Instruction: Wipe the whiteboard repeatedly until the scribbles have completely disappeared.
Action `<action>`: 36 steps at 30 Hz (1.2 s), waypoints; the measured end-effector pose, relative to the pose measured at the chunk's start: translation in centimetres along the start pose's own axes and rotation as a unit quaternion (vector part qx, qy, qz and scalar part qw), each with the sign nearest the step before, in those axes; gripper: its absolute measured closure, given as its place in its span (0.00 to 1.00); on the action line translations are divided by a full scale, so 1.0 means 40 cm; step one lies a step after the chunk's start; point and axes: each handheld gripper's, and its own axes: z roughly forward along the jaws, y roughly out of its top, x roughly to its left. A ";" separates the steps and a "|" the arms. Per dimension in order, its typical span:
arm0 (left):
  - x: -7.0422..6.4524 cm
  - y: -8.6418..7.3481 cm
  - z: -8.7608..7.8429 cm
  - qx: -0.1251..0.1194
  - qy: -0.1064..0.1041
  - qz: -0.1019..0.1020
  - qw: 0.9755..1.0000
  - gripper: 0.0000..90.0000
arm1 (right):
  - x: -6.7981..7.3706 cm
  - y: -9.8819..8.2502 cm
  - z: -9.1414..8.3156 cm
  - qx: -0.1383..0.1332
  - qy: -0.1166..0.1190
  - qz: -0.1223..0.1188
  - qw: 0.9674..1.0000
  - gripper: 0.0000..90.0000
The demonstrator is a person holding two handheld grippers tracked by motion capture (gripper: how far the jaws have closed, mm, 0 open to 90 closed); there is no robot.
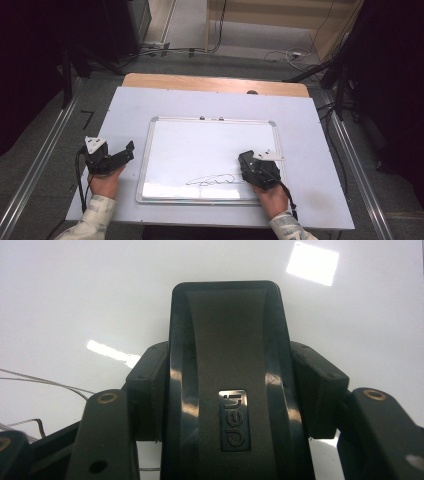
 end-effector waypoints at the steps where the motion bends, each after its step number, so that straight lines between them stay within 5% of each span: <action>1: 0.000 0.000 0.000 0.000 0.000 0.000 1.000 0.11 | 0.001 0.001 0.000 0.002 0.001 -0.002 1.000 0.43; 36: -0.008 0.000 0.001 0.001 -0.001 0.005 1.000 0.11 | 0.096 0.016 0.016 0.001 0.028 -0.041 0.999 0.44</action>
